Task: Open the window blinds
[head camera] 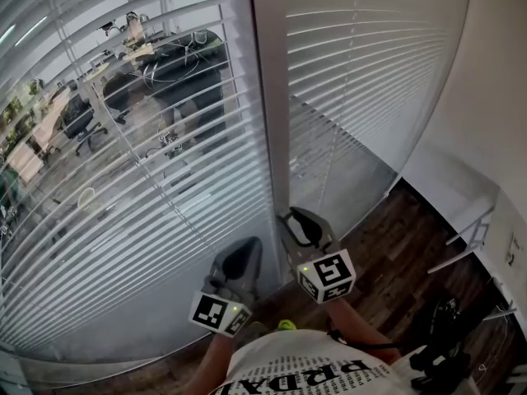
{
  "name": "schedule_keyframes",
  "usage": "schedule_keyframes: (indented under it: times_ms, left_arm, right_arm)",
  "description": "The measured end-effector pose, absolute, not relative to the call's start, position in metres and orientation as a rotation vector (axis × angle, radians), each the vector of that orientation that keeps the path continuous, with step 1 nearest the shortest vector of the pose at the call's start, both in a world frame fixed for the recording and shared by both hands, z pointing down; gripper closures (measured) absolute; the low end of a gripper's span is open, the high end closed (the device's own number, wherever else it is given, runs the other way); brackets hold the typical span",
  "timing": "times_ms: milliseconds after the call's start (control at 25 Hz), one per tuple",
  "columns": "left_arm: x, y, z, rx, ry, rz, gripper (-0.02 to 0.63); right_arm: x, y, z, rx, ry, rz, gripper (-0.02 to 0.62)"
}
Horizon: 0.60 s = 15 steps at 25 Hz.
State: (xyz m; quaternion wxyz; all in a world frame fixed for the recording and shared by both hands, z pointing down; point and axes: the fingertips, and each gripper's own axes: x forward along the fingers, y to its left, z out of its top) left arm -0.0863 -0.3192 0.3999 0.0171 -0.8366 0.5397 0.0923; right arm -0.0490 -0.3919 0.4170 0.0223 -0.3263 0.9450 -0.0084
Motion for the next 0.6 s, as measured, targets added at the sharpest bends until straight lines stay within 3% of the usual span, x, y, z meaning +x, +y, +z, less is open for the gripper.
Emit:
schedule_keyframes:
  times_ms: [600]
  left_arm:
    - [-0.0852, -0.3167, 0.4044, -2.599, 1.687, 0.283, 0.615]
  right_arm:
    - [-0.0493, -0.3904, 0.4196, -1.009, 2.934, -0.011, 0.466]
